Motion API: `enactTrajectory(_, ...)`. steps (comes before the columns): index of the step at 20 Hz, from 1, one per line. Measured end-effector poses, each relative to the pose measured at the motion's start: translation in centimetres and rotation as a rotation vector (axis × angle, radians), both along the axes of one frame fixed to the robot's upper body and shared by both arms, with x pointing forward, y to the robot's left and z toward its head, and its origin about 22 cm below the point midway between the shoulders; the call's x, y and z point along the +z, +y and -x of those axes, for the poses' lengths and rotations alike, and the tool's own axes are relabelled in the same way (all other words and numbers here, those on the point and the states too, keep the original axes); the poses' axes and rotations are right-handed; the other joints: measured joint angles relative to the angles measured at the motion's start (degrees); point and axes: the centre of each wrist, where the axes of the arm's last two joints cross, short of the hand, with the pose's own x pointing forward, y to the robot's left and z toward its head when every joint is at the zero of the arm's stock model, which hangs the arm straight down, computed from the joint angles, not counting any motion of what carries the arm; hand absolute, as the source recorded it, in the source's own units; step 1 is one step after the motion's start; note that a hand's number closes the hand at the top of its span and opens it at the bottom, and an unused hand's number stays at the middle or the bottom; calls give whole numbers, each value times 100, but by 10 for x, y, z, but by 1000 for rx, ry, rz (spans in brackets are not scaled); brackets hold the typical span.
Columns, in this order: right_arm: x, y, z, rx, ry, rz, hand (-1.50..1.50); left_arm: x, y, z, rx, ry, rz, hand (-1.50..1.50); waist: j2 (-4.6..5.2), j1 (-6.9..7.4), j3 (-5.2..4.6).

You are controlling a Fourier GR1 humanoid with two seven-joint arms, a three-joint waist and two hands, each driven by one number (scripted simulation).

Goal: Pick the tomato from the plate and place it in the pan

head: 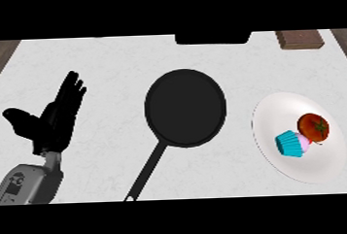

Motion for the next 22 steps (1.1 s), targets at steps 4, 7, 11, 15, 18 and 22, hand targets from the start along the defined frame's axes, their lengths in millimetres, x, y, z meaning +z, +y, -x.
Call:
enactTrajectory(4, -12, -3, -2, -20, -20, 170, -150, 6, 1, 0, -10, 10, -1, 0, -6, 38, -15)
enactTrajectory(7, -21, -2, -2, -14, -5, 330, -150, 7, 3, 1, 0, 12, -2, 0, -14, 29, -25)
enactTrajectory(11, -34, -5, -2, -8, 38, 552, -150, 13, 5, 0, 1, 12, -2, 0, -15, 33, -34)
enactTrajectory(15, -55, -10, -2, 8, 46, 667, -150, 14, 7, 2, 11, 17, -7, 0, -38, -39, -40)
enactTrajectory(18, -65, -10, -3, 16, 27, 724, -150, 14, 7, 4, 20, 22, -4, 0, -50, -81, -42)
enactTrajectory(22, -79, -13, -1, -13, -42, 775, -150, 12, 9, 5, 34, 23, -6, 0, -64, -149, -46)
